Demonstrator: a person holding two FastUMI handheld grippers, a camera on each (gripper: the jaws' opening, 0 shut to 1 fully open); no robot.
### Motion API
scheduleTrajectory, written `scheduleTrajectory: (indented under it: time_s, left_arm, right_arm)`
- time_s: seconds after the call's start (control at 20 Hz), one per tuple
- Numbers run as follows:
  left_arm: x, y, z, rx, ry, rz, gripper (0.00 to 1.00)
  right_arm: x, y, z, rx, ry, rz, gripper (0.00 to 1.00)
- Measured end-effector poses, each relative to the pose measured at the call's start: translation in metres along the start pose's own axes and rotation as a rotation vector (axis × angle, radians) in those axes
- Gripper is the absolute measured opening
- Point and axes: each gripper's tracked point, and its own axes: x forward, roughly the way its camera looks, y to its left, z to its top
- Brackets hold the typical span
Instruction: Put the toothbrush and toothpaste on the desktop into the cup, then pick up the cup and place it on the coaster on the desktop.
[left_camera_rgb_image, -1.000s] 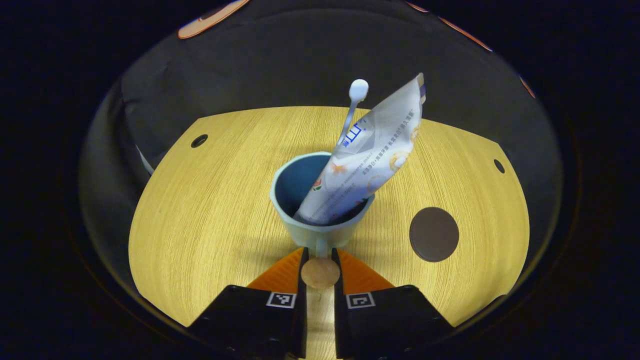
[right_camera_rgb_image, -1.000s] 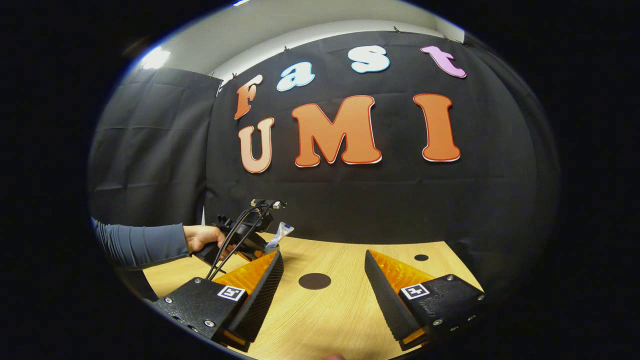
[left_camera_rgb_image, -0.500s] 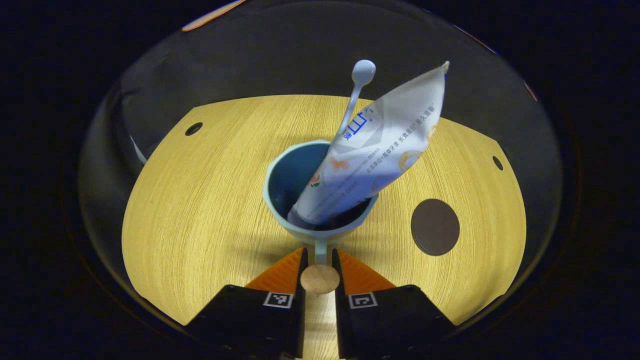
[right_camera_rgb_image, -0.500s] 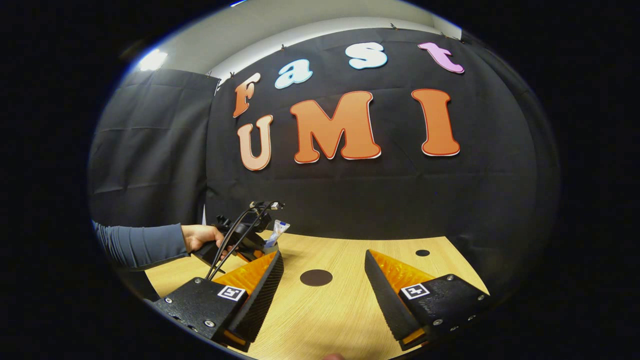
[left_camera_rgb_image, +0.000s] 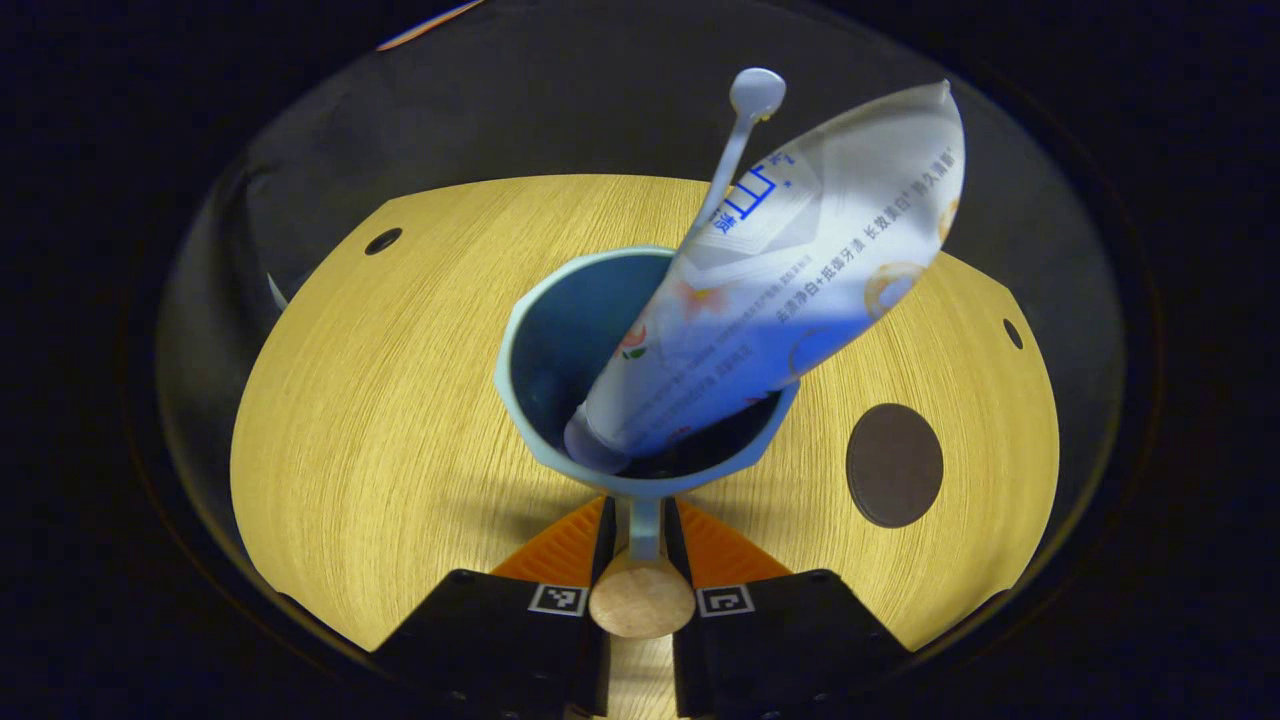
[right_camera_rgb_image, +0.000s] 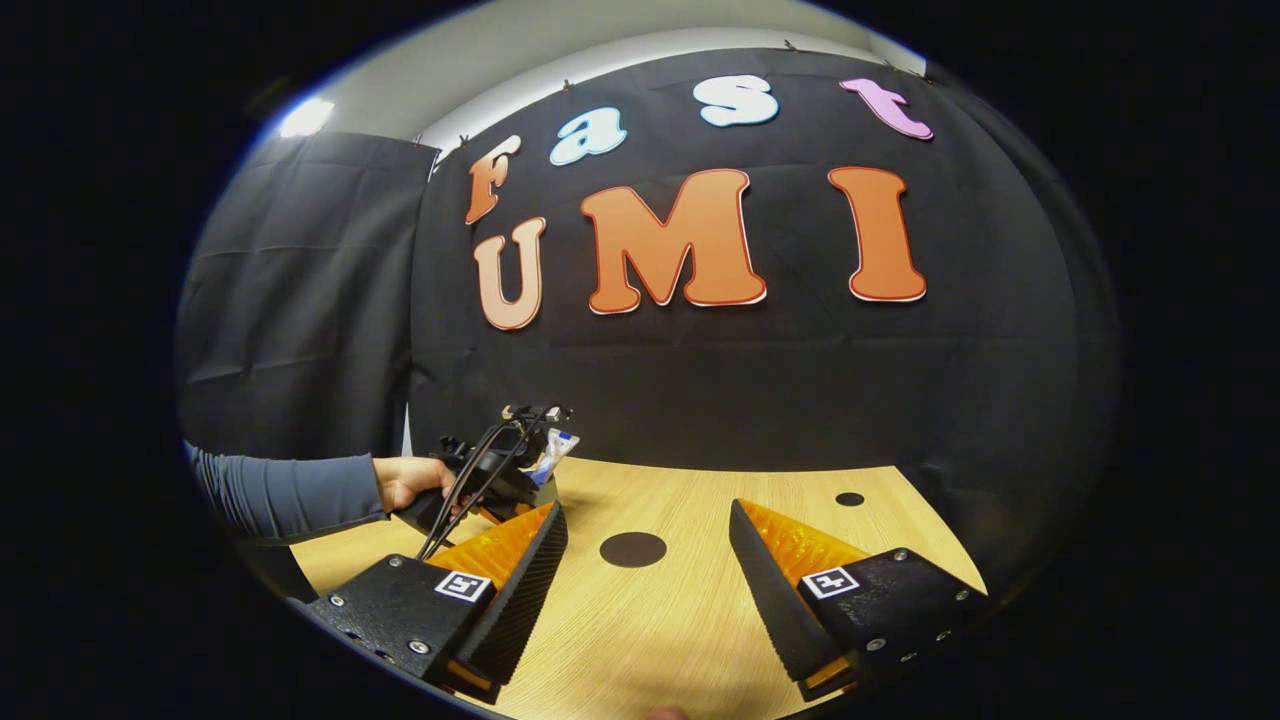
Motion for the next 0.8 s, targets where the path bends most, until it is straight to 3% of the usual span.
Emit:
scheduleTrajectory:
  time_s: [0.8]
  left_arm:
    - [0.004,-0.007,0.008,0.087,-0.114,-0.038,0.24]
  right_arm:
    - [0.001,0.004,-0.007,0.008,0.002,-0.006,0.97]
